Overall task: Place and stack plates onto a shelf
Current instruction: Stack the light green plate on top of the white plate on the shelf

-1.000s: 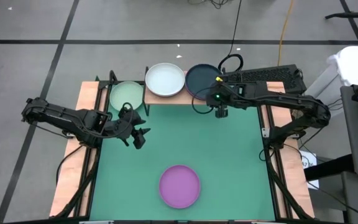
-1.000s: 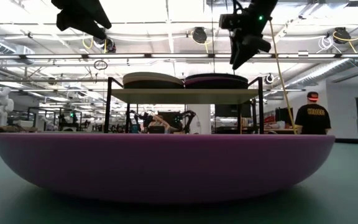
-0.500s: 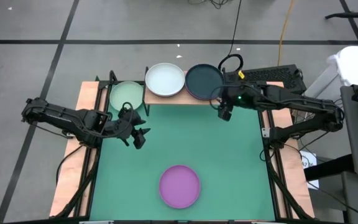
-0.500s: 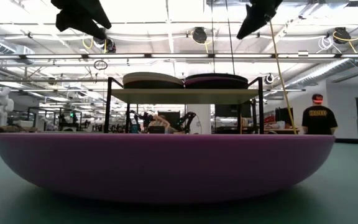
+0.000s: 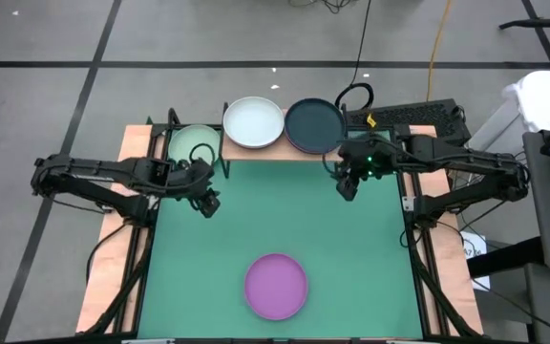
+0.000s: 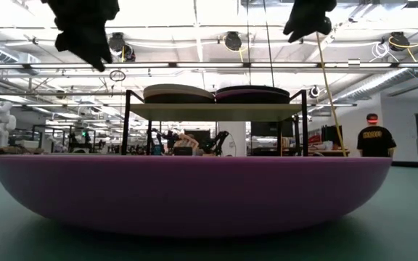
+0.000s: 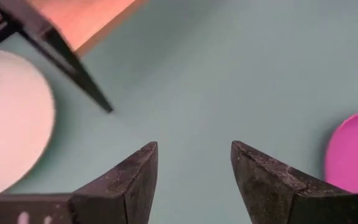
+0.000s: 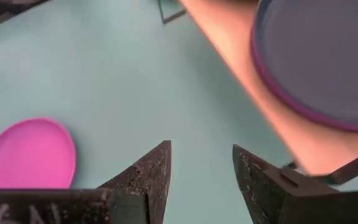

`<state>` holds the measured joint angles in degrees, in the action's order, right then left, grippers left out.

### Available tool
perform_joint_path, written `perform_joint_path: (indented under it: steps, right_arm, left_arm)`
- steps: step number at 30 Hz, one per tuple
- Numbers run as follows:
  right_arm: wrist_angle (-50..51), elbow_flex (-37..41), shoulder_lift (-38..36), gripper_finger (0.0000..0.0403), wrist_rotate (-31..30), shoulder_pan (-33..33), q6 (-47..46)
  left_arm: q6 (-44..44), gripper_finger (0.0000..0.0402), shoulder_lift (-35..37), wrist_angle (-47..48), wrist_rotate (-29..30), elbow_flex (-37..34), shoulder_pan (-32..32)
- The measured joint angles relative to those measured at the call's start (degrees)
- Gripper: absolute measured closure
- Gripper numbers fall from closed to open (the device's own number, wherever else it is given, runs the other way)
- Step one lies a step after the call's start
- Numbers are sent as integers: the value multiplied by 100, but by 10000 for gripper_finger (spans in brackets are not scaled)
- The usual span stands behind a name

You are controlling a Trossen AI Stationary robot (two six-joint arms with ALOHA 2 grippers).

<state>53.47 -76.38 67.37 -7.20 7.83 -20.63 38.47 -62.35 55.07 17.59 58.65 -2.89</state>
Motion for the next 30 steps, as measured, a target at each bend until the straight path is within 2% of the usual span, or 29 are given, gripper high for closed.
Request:
perform_joint_path:
  steps: [7, 12, 17, 24, 30]
  right_arm:
    - [399, 0, 0, 248, -6, -434, -454]
    - [523, 0, 0, 248, -75, -582, -437]
    - [513, 0, 0, 248, -177, -618, -239]
    - [513, 0, 0, 248, -175, -618, 108]
    - [472, 238, -64, 248, -166, -618, 196]
  left_arm:
    - [290, 193, 0, 1331, -147, 0, 374]
    - [348, 193, 0, 1548, -451, 0, 654]
    - [75, 193, 0, 1791, -468, 0, 976]
    - [-1141, 193, 0, 1958, -443, -1, 1460]
    - [-2299, 193, 4, 1182, -363, -348, 1669]
